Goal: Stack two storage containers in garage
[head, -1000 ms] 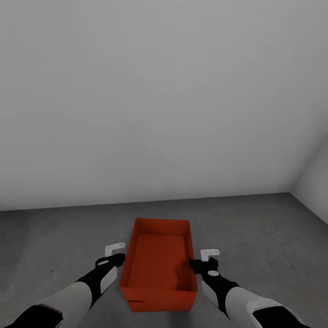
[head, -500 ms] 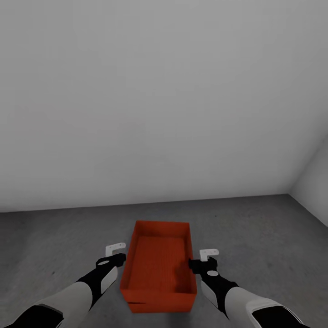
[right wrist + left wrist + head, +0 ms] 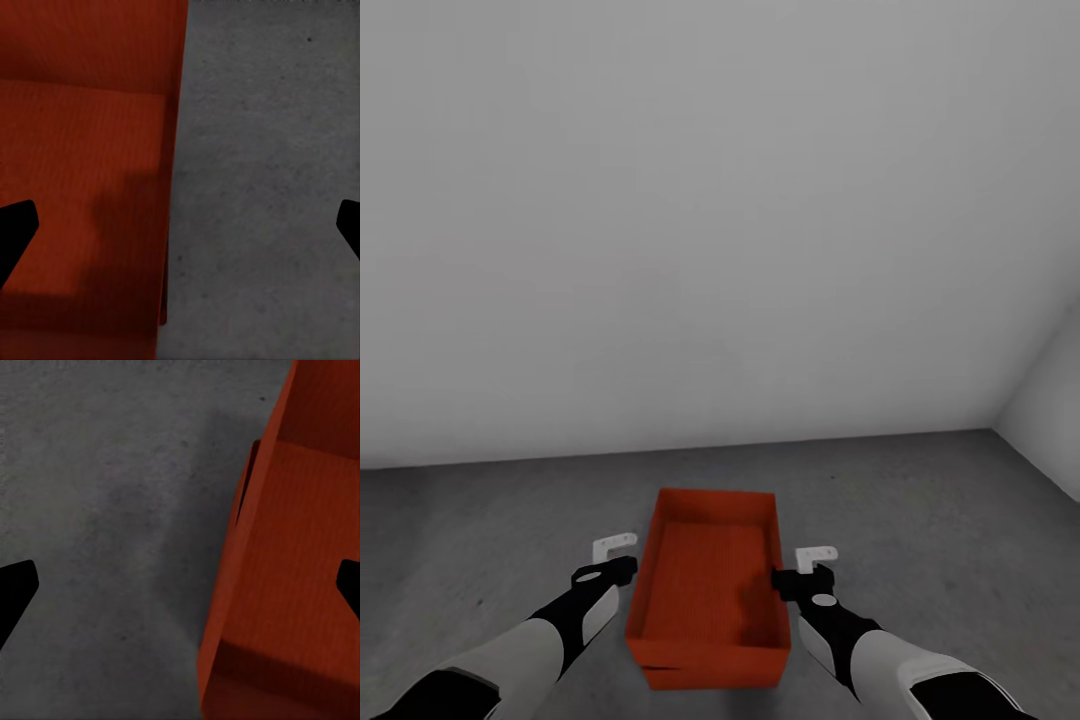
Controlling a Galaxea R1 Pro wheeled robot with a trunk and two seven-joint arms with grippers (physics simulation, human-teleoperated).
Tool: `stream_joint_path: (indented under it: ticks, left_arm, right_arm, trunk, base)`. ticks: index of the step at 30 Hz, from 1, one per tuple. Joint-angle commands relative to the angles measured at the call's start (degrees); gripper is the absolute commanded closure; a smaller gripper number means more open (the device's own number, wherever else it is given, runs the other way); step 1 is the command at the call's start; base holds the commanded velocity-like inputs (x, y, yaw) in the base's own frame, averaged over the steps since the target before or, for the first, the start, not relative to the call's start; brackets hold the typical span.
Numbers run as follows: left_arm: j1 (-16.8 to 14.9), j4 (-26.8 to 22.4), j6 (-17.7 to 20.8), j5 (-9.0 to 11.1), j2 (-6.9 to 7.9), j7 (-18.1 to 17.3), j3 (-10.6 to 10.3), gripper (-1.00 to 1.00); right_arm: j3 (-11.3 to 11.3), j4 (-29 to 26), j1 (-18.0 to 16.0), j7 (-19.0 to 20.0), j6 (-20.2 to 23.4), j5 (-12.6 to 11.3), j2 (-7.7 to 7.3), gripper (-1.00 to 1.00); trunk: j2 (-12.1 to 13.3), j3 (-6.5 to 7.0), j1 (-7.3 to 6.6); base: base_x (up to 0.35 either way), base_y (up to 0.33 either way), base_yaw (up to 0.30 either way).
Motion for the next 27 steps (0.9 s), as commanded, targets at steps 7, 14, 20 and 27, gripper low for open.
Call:
stream_joint_path:
  ticks: [7,14,20,27]
  left_arm:
    - [-0.03,-0.03,-0.02,0.26,-0.05,0.31,-0.49,-1.00]
    - [-0.03,-0.03,-0.02,0.17,-0.05,0.31,-0.49,-1.00]
    - [-0.03,-0.03,-0.02,0.16,-0.05,0.31,-0.49,-1.00]
    - [-0.03,-0.03,-0.02,0.16,-0.05,0.31,-0.49,-1.00]
  right_arm:
    - [0.38,0.07,-0.04,-0.20,-0.11,-0.09,0.08,-1.00]
    - [0.37,0.07,-0.04,-0.19,-0.11,-0.11,0.05,-1.00]
    - [0.37,0.07,-0.04,-0.25,-0.11,-0.11,0.05,-1.00]
    - [0.35,0.07,-0.04,-0.26,-0.11,-0.09,0.05,-1.00]
  trunk:
    - [2.79,1.21,-1.55]
    - [5.60,2.47,-3.08]
    - [8.01,3.55,-4.40]
    - [10.82,4.80,-5.94]
  base:
    - [0.000,0.000,0.000]
    - [0.000,0.000,0.000]
    - [0.000,0.000,0.000]
    - [0.000,0.000,0.000]
